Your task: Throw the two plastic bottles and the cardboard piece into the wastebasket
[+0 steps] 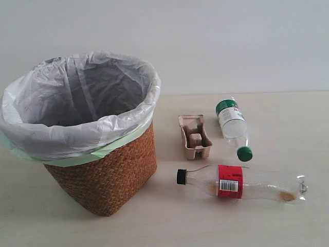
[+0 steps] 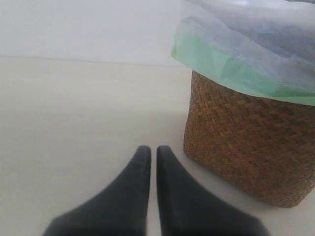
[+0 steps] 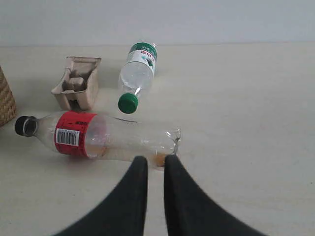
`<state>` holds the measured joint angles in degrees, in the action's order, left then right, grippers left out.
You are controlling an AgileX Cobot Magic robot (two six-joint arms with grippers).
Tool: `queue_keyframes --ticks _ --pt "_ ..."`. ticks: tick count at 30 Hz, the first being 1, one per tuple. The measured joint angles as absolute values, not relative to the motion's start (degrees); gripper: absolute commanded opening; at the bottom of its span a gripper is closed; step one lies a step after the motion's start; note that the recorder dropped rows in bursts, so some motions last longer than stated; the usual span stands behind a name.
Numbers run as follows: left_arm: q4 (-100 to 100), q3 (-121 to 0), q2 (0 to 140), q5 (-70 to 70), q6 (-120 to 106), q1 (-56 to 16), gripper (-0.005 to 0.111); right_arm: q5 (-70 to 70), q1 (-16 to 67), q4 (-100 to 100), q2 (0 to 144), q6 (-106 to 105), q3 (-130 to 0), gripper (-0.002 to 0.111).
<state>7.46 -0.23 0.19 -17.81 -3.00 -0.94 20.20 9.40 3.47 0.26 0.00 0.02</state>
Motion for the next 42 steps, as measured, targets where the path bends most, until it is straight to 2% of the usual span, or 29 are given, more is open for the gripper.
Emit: queue_keyframes --ticks 24,34,42 --pt "7.46 -0.23 0.19 -17.81 -3.0 -0.94 0.004 20.2 9.4 3.47 0.26 0.45 0.02 0.009" --pt "7.46 -0.23 0.19 -17.81 -3.0 -0.94 0.004 18.02 9.4 23.77 0.26 24.89 0.02 0.009" --pt "7.46 -0.23 0.19 -17.81 -3.0 -0.94 0.004 17.27 9.4 26.26 0.26 28.98 0.02 0.009"
